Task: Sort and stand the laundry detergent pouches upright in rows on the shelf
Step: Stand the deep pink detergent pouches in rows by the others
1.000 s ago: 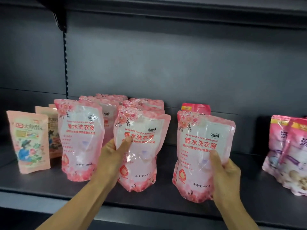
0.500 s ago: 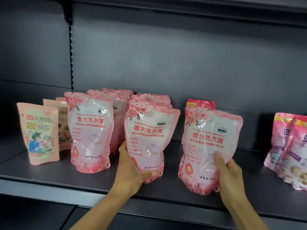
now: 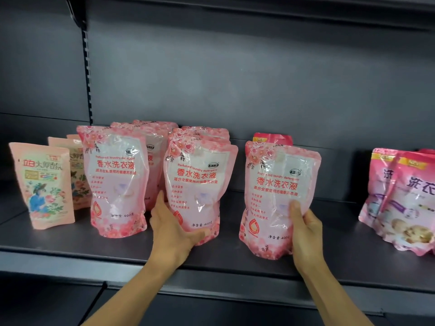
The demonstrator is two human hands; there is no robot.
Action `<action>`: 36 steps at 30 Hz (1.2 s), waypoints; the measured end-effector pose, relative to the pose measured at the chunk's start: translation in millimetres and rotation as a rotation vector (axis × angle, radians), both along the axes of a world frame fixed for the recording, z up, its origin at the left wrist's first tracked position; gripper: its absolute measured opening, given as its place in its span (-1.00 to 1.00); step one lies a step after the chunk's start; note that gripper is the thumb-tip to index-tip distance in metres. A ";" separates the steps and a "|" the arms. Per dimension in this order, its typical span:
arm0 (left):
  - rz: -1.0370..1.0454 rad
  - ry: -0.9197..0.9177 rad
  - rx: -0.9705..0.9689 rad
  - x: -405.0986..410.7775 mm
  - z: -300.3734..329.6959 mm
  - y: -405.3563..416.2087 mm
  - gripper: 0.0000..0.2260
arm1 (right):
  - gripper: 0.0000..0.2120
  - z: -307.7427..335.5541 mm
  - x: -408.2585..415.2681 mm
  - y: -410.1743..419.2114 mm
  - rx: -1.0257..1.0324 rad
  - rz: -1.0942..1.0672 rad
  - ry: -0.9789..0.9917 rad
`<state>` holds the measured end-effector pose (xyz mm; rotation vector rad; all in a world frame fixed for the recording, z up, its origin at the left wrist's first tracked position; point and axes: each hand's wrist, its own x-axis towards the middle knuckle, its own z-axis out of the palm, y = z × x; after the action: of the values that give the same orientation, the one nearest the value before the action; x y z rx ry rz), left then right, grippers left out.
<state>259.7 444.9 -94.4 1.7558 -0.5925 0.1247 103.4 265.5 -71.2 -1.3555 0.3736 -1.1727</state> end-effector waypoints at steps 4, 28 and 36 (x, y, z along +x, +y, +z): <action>0.148 -0.350 -0.035 -41.8 -2.2 3.0 0.09 | -0.77 -0.3 -1.9 -2.0 -0.011 0.027 0.019; -0.296 -0.144 0.087 -74.8 -10.5 -81.6 -0.30 | -0.75 -11.5 -23.3 -19.7 -0.147 0.235 0.289; -0.299 -0.216 0.081 -77.1 -9.5 -77.7 -0.16 | -0.63 -11.4 -31.8 -10.3 -0.171 0.078 0.286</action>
<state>182.6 367.2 -103.9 1.7221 -1.0226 0.0827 71.6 255.2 -82.6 -1.6797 0.4266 -0.9649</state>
